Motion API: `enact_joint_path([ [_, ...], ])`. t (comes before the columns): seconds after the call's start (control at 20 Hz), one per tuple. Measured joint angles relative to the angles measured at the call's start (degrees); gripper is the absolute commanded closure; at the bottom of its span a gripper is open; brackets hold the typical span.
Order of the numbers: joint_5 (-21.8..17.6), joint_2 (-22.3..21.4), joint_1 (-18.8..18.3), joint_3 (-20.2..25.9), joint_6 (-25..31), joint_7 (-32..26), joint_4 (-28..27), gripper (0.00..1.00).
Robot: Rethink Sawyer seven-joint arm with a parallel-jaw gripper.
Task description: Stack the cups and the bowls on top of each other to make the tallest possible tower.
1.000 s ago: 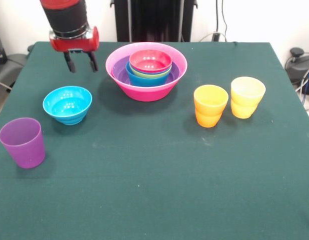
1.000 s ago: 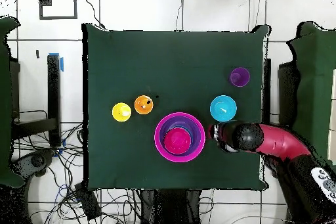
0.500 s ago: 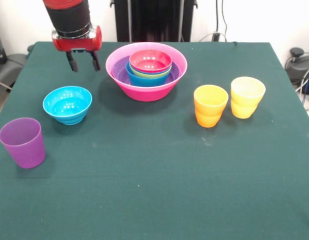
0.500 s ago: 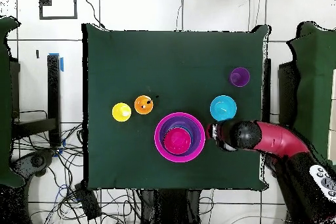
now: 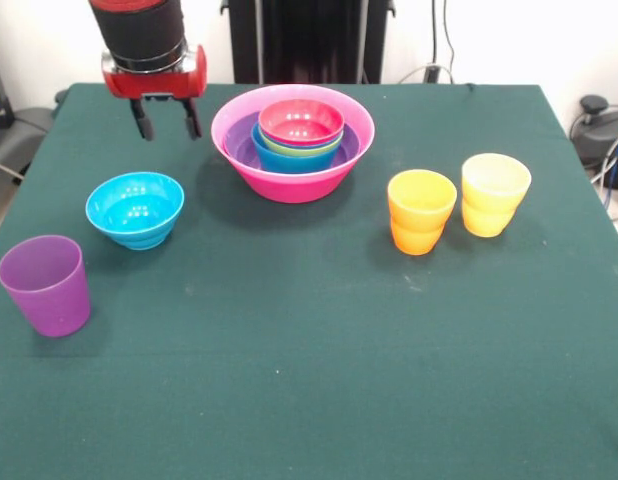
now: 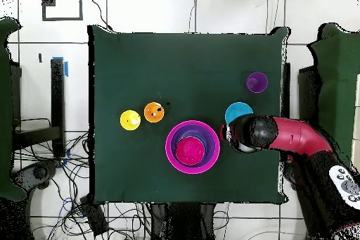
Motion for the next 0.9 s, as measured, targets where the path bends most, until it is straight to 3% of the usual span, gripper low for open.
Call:
enact_joint_path([
  [0.9, -0.02, 4.29, 2.1, -0.01, 0.07, 0.0, -8.39, 0.0],
])
